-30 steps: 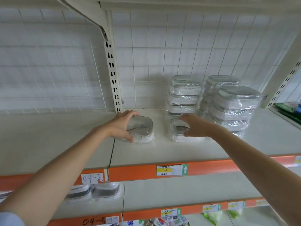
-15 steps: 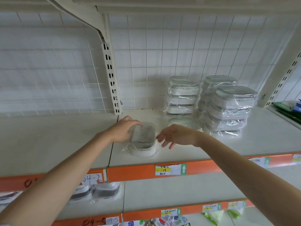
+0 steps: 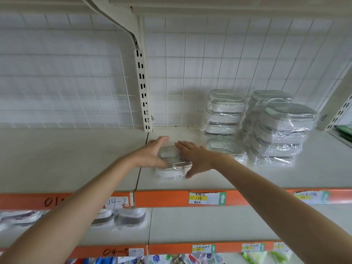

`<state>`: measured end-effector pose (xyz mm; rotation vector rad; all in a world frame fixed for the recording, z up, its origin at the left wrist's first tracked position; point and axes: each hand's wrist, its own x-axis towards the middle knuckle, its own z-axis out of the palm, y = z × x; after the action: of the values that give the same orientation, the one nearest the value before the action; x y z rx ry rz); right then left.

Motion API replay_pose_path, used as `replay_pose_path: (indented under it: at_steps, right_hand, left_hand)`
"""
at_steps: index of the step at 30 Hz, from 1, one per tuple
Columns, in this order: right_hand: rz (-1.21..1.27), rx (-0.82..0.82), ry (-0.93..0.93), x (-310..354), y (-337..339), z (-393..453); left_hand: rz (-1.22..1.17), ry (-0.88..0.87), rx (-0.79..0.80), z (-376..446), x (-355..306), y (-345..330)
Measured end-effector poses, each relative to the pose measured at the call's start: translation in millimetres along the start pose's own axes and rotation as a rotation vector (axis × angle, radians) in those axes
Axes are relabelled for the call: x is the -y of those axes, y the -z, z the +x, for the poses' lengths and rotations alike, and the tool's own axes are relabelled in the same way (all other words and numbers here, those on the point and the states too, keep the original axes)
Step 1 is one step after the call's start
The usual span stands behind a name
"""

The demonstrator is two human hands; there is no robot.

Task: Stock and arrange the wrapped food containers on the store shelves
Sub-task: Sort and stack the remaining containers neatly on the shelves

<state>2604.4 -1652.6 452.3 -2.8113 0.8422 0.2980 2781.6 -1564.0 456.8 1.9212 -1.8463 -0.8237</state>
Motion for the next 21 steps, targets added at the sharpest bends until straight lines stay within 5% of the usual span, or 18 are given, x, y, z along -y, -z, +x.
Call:
replay_pose_path:
  at_steps: [8, 15, 21]
  right_hand:
    - [-0.028, -0.435, -0.023, -37.2, 43.4, -28.0]
    - [-0.059, -0.119, -0.270, -109.1, 43.8, -62.8]
    - [-0.068, -0.123, -0.295, -113.2, 37.4, -57.5]
  left_hand:
    - [-0.168, -0.023, -0.430, 17.8, 0.8, 19.0]
    - [-0.087, -0.100, -0.252, 59.4, -38.5, -19.0]
    - [-0.207, -0.114, -0.213, 89.9, -71.6, -49.8]
